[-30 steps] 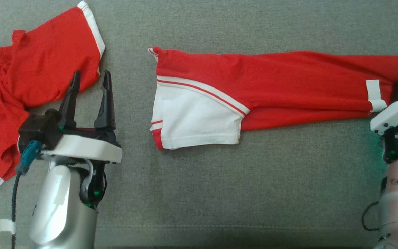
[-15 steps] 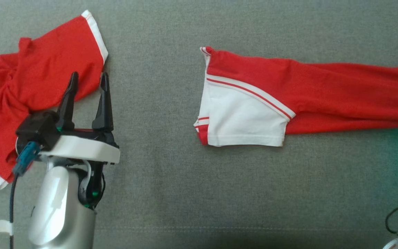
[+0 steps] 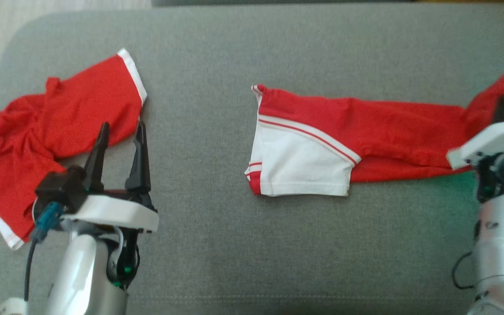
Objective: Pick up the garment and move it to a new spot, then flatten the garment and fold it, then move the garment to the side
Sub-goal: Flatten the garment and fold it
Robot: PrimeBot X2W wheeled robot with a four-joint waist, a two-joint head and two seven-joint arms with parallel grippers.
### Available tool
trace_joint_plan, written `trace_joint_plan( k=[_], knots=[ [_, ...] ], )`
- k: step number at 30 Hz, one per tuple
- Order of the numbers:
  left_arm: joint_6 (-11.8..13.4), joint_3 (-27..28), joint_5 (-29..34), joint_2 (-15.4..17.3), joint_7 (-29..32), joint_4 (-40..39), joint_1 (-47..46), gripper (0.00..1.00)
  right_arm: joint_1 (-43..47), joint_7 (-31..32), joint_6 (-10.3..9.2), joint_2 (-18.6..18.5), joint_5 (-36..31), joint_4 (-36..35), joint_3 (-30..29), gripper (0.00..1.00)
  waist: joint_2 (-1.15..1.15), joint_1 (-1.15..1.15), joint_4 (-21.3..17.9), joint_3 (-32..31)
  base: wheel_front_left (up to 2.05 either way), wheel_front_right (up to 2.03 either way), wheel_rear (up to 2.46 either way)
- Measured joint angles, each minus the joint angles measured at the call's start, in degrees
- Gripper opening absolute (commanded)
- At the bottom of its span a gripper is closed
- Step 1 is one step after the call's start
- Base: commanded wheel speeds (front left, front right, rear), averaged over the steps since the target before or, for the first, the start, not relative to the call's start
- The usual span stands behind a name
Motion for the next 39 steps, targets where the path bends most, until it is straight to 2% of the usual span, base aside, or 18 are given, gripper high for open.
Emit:
trace_joint_plan(
  k=[6, 13, 17, 18, 19, 30, 39],
  knots=[
    [1.07, -1.47, -1.04, 0.01, 0.00, 0.25, 2.69, 1.00, 0.18, 0.27, 0.00, -0.04, 13.58, 1.55, 13.72, 0.00, 0.00, 0.00, 0.39, -3.96, 0.00, 0.00, 0.00],
    [2.02, -2.18, -1.92, 0.05, 0.00, 0.18, 4.88, 1.00, 3.61, 1.22, 0.00, -0.15, 30.80, -0.69, 31.38, 0.00, 0.00, 0.00, 1.88, -6.04, 0.00, 0.00, 0.00],
    [2.08, -3.22, -2.27, 0.07, 0.00, 0.10, 4.87, 1.00, 4.82, -0.03, -0.01, -0.26, 36.82, -0.87, 39.61, 0.00, 0.00, 0.00, 3.10, -5.87, 0.00, 0.00, 0.00],
    [2.08, -3.22, -2.27, 0.07, 0.00, 0.10, 4.87, 1.00, 4.82, -0.03, -0.01, -0.26, 36.82, -0.87, 39.61, 0.00, 0.00, 0.00, 3.10, -5.87, 0.00, 0.00, 0.00],
    [2.08, -3.32, -2.27, 0.07, 0.00, 0.10, 4.85, 1.00, 4.84, -1.04, -0.01, -0.27, 39.96, -0.83, 43.59, 0.00, 0.00, 0.00, 3.77, -5.66, 0.00, 0.00, 0.00],
    [2.30, -4.93, -2.76, 0.11, 0.00, 0.69, 4.78, 1.00, 4.20, -9.25, -0.01, -0.56, 55.50, 5.68, 61.68, 0.00, 0.00, 0.00, 7.66, -4.60, 0.00, 0.00, 0.00],
    [2.32, -5.53, -2.88, 0.11, 0.00, 1.09, 4.71, 1.00, -0.97, -13.33, -0.01, -0.74, 66.67, 10.88, 72.51, 0.00, 0.00, 0.00, 10.08, -3.50, 0.00, 0.00, 0.00]
  ],
)
